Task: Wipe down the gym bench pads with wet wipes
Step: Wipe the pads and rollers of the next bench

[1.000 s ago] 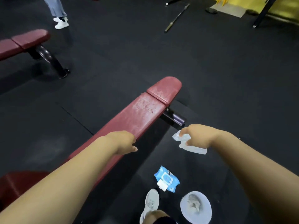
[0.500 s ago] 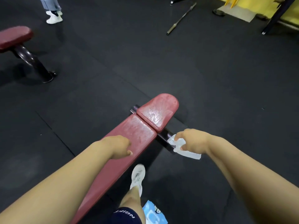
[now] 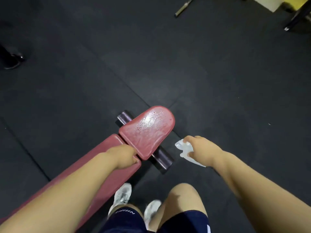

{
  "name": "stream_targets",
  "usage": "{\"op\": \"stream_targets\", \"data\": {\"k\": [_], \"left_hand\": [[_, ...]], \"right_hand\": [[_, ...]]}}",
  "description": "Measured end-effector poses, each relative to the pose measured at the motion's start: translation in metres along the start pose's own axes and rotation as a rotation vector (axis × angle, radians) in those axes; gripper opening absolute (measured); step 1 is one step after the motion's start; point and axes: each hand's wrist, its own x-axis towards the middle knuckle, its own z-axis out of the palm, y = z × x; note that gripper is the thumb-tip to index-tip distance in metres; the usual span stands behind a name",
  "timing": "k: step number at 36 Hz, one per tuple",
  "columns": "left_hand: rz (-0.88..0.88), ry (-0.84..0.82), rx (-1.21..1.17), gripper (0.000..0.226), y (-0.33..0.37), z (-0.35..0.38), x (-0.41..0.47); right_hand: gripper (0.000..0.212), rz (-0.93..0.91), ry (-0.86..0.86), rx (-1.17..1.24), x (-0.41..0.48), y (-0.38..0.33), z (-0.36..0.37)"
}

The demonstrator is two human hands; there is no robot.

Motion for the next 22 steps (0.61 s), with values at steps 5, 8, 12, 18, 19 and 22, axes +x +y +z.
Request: {"op": "stream_targets", "data": {"k": [5,8,12,18,19,22], "left_hand": [[-0.162,-0.010,-0.165,0.032,0.011,0.013,0.043],[-0.282,-0.033,-0.270,0.029,0.026,0.024,0.072],[-0.416,-0.040,-0.451,0.033,0.051,0.042,0.115],[-0.498,0.009,-0.662,0.031,0.098,0.066,0.165],[-0.510,0.023,-0.681,0.029,0.103,0.069,0.171],[-0.533,0.045,-0.699,0.021,0.109,0.082,0.188]], "right_hand": [[0.055,-0.032,-0.065,-0.072,0.058,0.036,-0.018],[0.056,-0.089,-0.088,-0.103,0.104,0.062,-0.028],[0.036,-0.216,-0.159,-0.130,0.168,0.095,-0.036],[0.030,-0.336,-0.200,-0.188,0.247,0.132,-0.018],[0.028,-0.353,-0.198,-0.205,0.259,0.136,-0.013],[0.028,-0.353,-0.172,-0.208,0.294,0.137,0.003]]}}
